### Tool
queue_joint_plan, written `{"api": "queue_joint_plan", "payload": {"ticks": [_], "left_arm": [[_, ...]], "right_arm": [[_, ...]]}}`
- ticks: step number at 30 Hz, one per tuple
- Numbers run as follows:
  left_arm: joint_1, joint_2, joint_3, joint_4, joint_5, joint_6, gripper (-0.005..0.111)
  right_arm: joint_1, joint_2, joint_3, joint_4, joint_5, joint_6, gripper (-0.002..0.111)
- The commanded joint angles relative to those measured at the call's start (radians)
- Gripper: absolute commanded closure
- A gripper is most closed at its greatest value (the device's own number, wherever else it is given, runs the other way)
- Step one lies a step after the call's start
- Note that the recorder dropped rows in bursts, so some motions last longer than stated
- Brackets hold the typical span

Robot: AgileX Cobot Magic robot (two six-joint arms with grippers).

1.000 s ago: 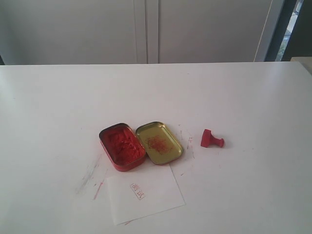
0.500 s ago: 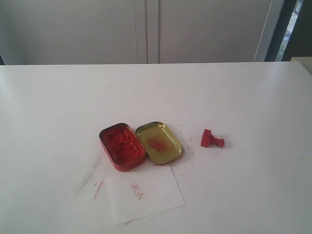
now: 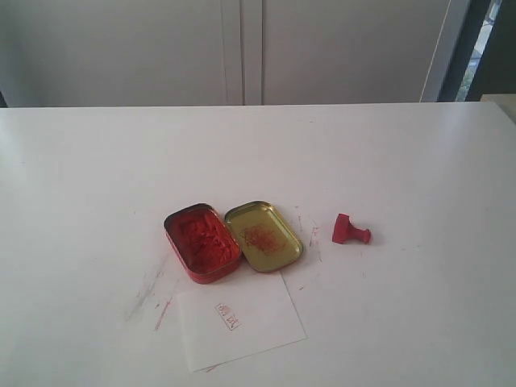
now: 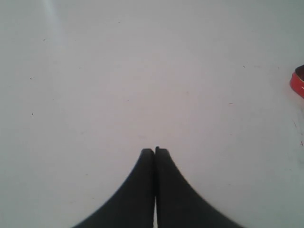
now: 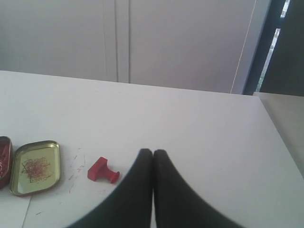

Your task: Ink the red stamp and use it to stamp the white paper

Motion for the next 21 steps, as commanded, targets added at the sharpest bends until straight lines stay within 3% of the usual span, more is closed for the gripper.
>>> {"api": "queue_joint_plan", "payload": {"ticks": [1, 10, 21], "left_arm": [[-0.001, -0.005, 0.004, -0.009, 0.002, 0.001, 0.107], [-0.001, -0.005, 0.004, -0.009, 0.002, 0.001, 0.107], [-0.001, -0.005, 0.004, -0.009, 0.002, 0.001, 0.107]], "right_arm": [[-0.004, -0.004, 0.004, -0.007, -0.002, -0.008, 0.108], [-0.004, -0.025, 0.032, -0.077, -0.015, -0.008, 0.108], [-0.004, -0.181, 0.208, -0.121, -0.021, 0.029, 0.108]]}}
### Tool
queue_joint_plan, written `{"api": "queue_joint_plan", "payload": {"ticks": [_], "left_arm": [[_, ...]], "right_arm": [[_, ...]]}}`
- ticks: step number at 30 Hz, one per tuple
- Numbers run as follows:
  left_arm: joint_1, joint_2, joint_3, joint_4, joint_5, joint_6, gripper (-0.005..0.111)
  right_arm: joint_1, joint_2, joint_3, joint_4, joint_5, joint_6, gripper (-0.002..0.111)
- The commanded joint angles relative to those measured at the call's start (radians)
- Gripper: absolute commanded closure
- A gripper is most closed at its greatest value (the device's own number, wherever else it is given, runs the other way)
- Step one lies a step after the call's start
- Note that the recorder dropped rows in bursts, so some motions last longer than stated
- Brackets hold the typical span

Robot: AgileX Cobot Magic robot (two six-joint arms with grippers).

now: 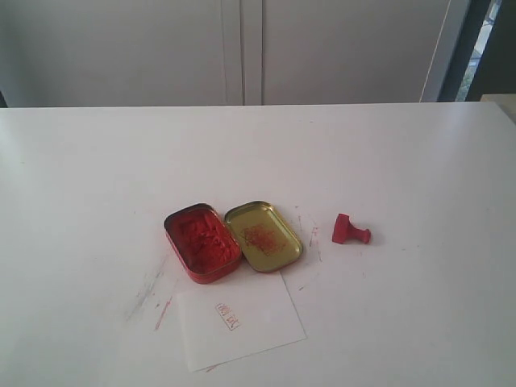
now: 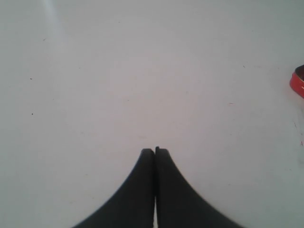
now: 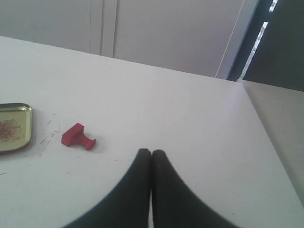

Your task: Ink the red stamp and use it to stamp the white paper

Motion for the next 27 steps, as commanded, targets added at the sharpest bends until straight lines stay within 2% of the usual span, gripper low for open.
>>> {"api": "queue_joint_plan", "payload": {"ticks": [1, 7, 17, 27], "left_arm": [[-0.001, -0.005, 0.004, -0.009, 0.002, 0.001, 0.107], [-0.001, -0.005, 0.004, -0.009, 0.002, 0.001, 0.107], [-0.001, -0.005, 0.004, -0.009, 0.002, 0.001, 0.107], [-0.001, -0.005, 0.004, -0.009, 0.002, 0.001, 0.107]], "right_arm": [[-0.004, -0.05, 0.059, -0.024, -0.015, 0.058, 0.108], [-0.004, -0.05, 0.144, -0.118, -0.098, 0.256, 0.108], [-0.004, -0.05, 0.247, -0.118, -0.147, 0.256, 0.108], [-0.004, -0.05, 0.247, -0.113, -0.164, 0.256, 0.108]]}}
